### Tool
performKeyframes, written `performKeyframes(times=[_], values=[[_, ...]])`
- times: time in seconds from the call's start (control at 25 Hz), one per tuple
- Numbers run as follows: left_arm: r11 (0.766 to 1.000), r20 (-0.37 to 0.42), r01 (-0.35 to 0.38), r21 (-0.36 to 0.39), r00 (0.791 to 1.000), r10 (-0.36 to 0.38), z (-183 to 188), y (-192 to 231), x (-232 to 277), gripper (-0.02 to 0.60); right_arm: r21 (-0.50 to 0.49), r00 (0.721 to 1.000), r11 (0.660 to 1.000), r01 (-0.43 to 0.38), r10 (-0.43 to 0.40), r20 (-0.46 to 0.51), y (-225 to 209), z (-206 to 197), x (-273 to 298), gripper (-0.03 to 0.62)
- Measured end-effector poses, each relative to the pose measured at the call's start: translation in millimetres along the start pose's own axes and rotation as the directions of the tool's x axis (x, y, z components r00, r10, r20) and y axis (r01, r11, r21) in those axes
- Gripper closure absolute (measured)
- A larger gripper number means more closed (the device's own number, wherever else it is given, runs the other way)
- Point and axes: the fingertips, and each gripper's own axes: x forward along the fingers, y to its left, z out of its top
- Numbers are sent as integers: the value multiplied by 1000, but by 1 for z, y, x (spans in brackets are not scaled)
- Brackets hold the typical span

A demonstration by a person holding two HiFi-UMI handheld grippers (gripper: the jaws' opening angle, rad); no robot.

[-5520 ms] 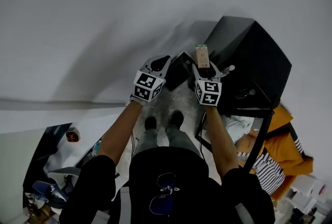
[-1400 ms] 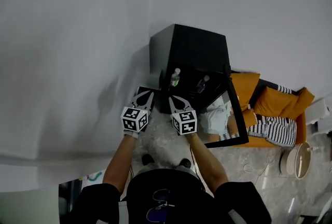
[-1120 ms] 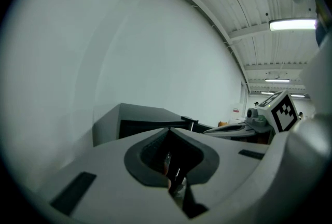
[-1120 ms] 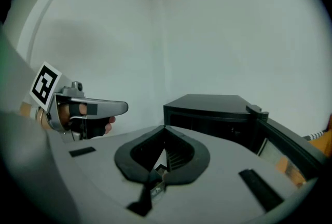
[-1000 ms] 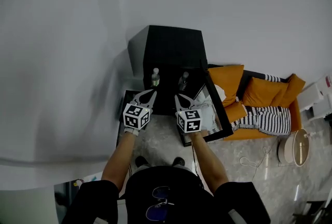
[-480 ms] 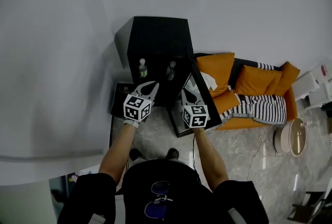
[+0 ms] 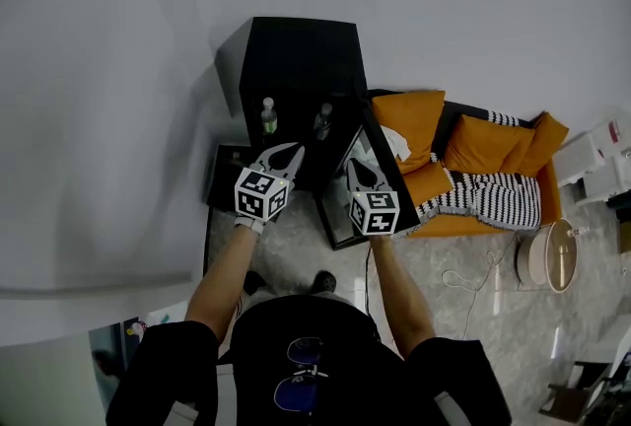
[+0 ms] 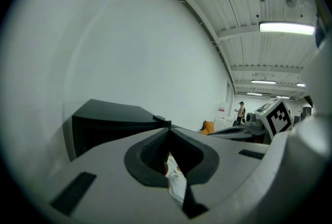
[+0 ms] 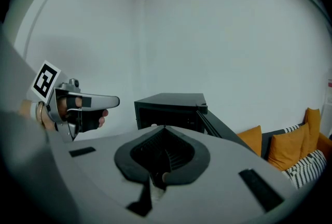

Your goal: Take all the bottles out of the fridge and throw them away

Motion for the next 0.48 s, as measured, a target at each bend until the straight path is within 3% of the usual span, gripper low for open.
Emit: performKeyframes(times=[0.48], values=[[1000, 8, -16, -13, 1000, 16, 1, 20, -18, 581, -14, 1000, 1000, -11, 11, -6, 19, 2, 11, 586]])
